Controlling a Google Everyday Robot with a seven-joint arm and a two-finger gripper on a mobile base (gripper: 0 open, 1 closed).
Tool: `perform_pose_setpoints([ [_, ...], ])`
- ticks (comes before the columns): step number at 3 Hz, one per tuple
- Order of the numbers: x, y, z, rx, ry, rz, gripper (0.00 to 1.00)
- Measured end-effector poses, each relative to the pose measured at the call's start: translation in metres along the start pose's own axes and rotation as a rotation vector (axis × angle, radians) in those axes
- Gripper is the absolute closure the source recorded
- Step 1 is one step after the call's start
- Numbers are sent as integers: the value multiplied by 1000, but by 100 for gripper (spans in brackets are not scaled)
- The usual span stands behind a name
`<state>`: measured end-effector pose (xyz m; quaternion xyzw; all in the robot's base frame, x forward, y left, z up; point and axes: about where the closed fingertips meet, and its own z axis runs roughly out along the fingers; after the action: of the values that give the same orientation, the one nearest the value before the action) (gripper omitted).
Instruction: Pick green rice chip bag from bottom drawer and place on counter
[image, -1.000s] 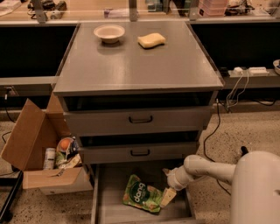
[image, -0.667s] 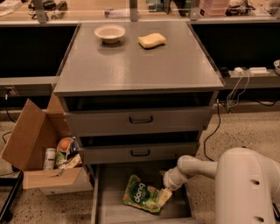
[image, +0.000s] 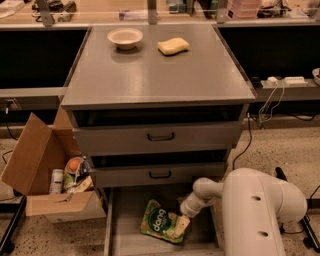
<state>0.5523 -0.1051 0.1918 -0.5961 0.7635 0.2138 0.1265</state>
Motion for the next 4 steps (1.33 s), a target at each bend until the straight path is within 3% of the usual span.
perform_pose_setpoints([
  [1,0,0,1,0,-1,1,0],
  [3,-16,-14,49,16,-34,-62,0],
  [4,-23,-17,66,7,-37,-82,18],
])
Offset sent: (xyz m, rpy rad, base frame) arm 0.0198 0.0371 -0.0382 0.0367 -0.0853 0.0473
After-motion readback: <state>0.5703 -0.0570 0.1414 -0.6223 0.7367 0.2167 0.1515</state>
